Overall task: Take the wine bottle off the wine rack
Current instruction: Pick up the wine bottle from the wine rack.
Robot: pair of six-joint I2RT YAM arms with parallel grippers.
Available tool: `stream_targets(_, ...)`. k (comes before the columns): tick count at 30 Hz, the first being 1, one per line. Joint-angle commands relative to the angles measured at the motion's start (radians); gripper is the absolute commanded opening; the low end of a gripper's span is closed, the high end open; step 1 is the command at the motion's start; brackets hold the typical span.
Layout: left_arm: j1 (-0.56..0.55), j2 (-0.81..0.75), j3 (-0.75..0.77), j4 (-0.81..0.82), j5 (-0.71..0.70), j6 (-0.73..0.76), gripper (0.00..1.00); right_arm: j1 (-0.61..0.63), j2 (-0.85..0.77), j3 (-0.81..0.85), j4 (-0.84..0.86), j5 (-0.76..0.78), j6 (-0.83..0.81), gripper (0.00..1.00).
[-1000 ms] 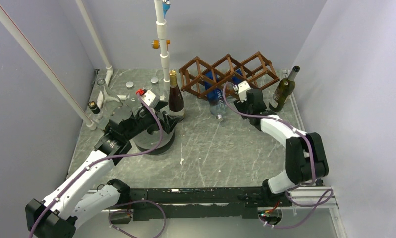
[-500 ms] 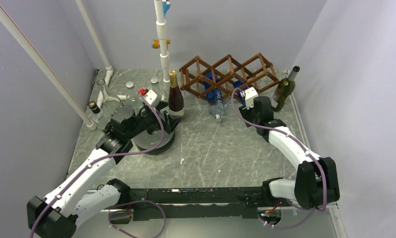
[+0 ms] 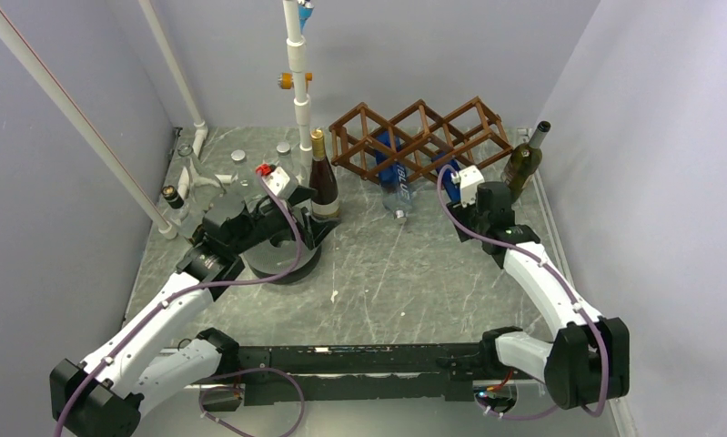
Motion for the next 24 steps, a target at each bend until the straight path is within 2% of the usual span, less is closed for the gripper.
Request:
stream_targets(1,0.002,0.010,0.002,0.096,0.109,-0.011,0.99,-0.003,-0.061,0.052,-0.055,-0.064,0.012,0.03)
stream_targets(24,-0.004,0.049,0.005,0.115,0.188,-0.022,0.99,-0.017,-0.133,0.020,-0.134,-0.045,0.005,0.00)
